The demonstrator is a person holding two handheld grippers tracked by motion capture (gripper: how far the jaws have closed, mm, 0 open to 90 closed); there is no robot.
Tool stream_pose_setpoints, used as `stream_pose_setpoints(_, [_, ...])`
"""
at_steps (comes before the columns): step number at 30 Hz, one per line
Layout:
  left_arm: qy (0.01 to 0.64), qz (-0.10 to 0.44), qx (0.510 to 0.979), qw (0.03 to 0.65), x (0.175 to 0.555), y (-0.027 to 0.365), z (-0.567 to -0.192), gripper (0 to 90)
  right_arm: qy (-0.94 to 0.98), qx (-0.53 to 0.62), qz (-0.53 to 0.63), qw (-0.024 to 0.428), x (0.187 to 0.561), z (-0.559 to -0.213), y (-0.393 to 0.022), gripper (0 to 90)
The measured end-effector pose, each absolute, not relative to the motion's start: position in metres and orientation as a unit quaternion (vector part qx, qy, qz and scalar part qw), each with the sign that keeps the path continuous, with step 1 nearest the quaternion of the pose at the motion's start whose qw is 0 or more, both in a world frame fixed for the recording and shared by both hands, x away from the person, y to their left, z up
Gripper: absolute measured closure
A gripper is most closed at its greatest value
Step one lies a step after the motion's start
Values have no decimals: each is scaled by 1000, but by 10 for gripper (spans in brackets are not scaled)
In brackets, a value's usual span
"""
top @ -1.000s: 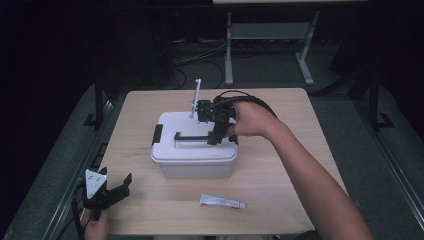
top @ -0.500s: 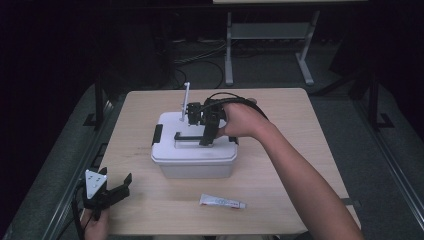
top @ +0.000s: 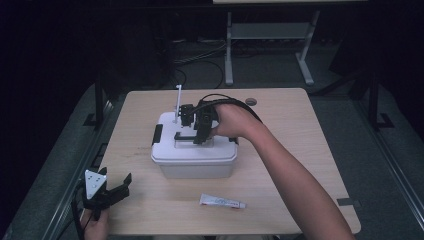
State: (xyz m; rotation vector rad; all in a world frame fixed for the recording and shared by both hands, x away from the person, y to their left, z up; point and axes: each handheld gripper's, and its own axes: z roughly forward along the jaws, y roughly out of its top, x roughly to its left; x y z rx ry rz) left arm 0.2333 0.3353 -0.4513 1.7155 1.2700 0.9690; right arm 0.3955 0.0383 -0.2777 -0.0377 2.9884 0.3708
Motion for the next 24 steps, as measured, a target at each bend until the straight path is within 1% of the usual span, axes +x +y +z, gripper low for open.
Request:
stream_pose_setpoints(9, [500,381,672,391,233,336,-451,150,991,-13,116,60,399,-284,44,604])
stream_pose_setpoints(12, [500,381,672,391,233,336,-451,150,991,-9,120,57,401,-282,43,608])
stream_pose_setpoints(19, [499,382,673,391,234,334,-452,150,991,-4,113,75,405,-271,45,657])
stream_pose_setpoints(24, [499,381,673,390,233,335,-451,150,991,10,113,73,413,-270,45,693])
